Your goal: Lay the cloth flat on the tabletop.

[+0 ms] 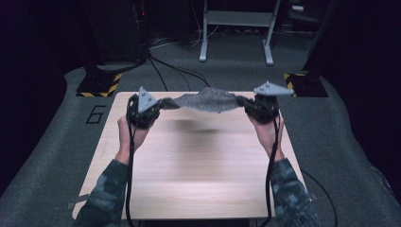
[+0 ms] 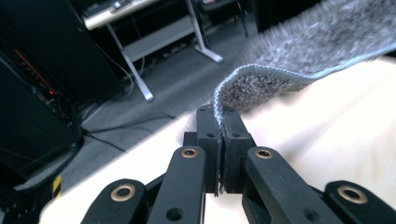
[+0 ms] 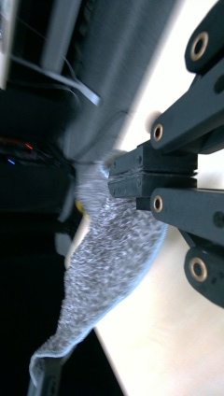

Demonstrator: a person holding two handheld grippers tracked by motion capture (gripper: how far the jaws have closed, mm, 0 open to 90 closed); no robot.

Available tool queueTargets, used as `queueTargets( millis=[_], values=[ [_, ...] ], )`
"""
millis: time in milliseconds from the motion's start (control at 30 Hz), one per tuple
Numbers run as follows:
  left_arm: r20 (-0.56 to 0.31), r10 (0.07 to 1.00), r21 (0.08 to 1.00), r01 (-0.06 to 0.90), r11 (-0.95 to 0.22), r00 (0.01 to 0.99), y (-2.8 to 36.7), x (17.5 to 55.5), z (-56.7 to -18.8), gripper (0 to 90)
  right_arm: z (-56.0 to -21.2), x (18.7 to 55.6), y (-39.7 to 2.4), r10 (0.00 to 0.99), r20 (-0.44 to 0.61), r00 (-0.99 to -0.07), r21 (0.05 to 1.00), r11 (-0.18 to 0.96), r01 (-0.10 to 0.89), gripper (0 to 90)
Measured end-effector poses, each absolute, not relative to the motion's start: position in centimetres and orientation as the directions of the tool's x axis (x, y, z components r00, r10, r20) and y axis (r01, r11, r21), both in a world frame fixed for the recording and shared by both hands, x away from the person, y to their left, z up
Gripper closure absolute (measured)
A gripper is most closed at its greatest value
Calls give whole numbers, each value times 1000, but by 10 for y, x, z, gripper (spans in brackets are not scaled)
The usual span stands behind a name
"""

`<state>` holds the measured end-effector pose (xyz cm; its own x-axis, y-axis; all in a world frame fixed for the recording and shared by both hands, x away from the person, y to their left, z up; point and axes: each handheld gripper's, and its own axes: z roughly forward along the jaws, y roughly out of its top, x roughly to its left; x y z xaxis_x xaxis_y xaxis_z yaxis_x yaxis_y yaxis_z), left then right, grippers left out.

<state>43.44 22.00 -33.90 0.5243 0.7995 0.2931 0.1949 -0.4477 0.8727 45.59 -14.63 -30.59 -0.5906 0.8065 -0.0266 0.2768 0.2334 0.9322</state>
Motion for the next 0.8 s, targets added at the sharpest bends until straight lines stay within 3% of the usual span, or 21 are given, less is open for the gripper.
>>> queueTargets(
  millis=[133,233,367,467,500,633,667,800],
  values=[
    [279,762,819,269,-507,585,224,413,-407,879,-370,433,-151,791,24,-611,884,268,383,889],
    [220,741,761,363,-537,635,227,400,-463,878,-437,416,-153,785,96,-611,814,292,502,886],
    [129,735,732,436,-523,665,234,385,-500,855,-493,397,-155,780,202,-592,743,272,611,871],
    [71,741,722,478,-500,668,241,379,-506,701,-503,387,-159,766,224,-603,739,270,618,772],
    [46,744,717,496,-490,667,244,378,-506,611,-502,385,-160,763,241,-600,736,259,625,728],
    [33,758,704,523,-480,652,252,372,-498,338,-489,385,-167,760,236,-606,760,244,602,411],
    [33,761,713,518,-472,648,255,371,-495,307,-485,386,-168,762,229,-606,765,244,596,338],
    [24,798,750,517,-413,602,264,378,-482,261,-472,401,-168,764,190,-617,782,262,566,208]
  ],
)
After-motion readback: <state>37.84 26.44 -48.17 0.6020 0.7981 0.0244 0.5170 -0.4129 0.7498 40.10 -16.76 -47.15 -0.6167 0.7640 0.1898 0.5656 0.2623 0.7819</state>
